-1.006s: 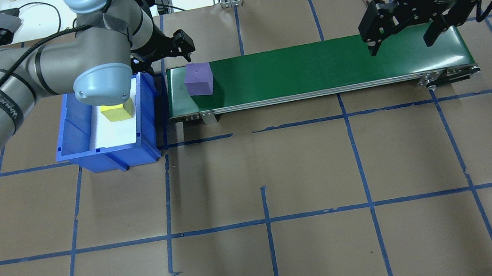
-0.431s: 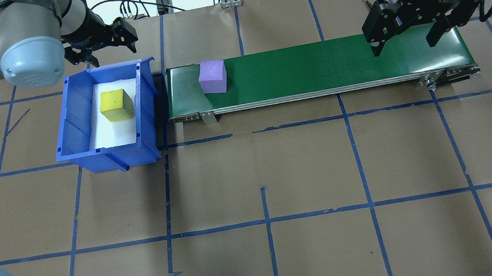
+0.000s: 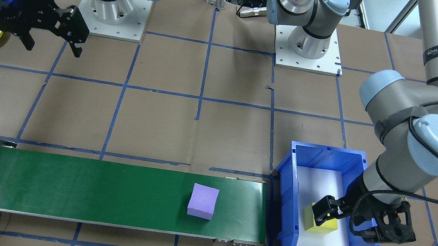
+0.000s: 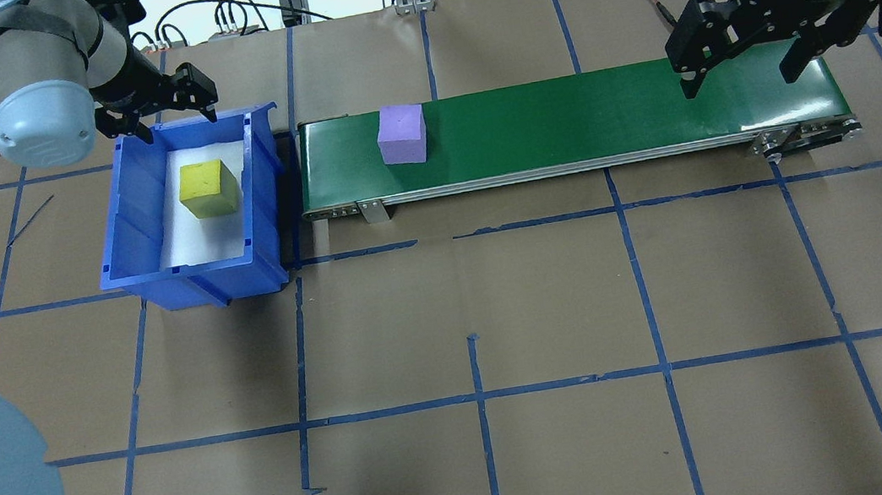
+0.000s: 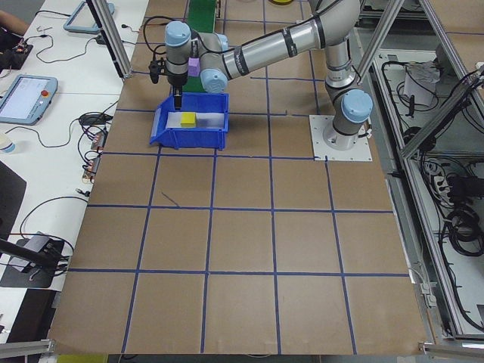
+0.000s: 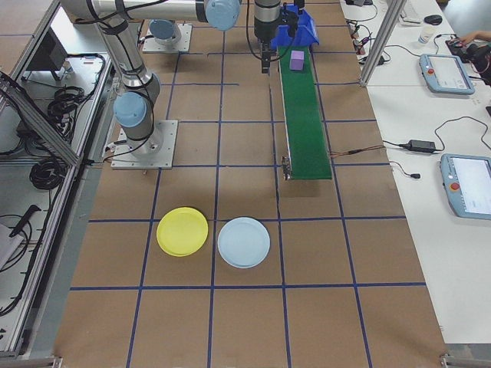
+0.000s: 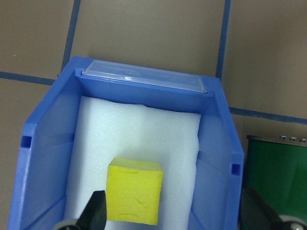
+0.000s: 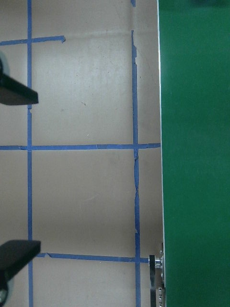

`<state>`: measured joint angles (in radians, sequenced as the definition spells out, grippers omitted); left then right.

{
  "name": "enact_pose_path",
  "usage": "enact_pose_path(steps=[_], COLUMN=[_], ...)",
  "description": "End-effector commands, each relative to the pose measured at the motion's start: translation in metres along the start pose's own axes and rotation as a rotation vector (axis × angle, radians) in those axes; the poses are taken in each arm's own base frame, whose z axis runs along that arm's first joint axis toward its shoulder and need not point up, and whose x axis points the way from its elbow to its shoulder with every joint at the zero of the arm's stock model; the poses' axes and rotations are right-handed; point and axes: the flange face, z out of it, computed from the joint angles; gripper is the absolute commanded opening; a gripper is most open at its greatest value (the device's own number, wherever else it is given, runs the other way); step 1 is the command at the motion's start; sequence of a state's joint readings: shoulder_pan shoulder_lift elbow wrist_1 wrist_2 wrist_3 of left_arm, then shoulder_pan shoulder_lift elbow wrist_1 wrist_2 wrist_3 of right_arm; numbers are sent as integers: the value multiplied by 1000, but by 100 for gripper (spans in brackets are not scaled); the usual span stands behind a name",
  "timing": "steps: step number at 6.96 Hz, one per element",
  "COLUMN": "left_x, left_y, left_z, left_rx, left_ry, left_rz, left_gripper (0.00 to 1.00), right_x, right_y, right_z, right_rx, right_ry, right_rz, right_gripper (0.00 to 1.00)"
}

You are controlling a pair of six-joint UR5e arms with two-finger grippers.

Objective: Move block left to right into plate

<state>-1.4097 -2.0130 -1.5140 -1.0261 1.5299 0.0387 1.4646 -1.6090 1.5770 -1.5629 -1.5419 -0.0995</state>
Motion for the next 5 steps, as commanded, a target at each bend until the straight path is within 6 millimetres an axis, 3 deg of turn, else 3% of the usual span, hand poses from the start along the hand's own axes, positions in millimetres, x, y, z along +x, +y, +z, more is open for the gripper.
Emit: enact_pose_path(steps=[1, 3, 5], left_x=[-8, -9, -10], left_y=[3, 2, 15], left_z=[33, 69, 99], left_rx=[-56, -94, -137], left_ry=[-49, -37, -33], left_rz=[40, 42, 41], left_gripper=[100, 100, 100], right_x=[0, 1, 1], right_y=[0, 0, 0], right_z=[0, 0, 0], right_rx=[-1, -1, -1], right_ry=[-2, 1, 3], right_rz=[1, 1, 1], right_gripper=[100, 100, 100])
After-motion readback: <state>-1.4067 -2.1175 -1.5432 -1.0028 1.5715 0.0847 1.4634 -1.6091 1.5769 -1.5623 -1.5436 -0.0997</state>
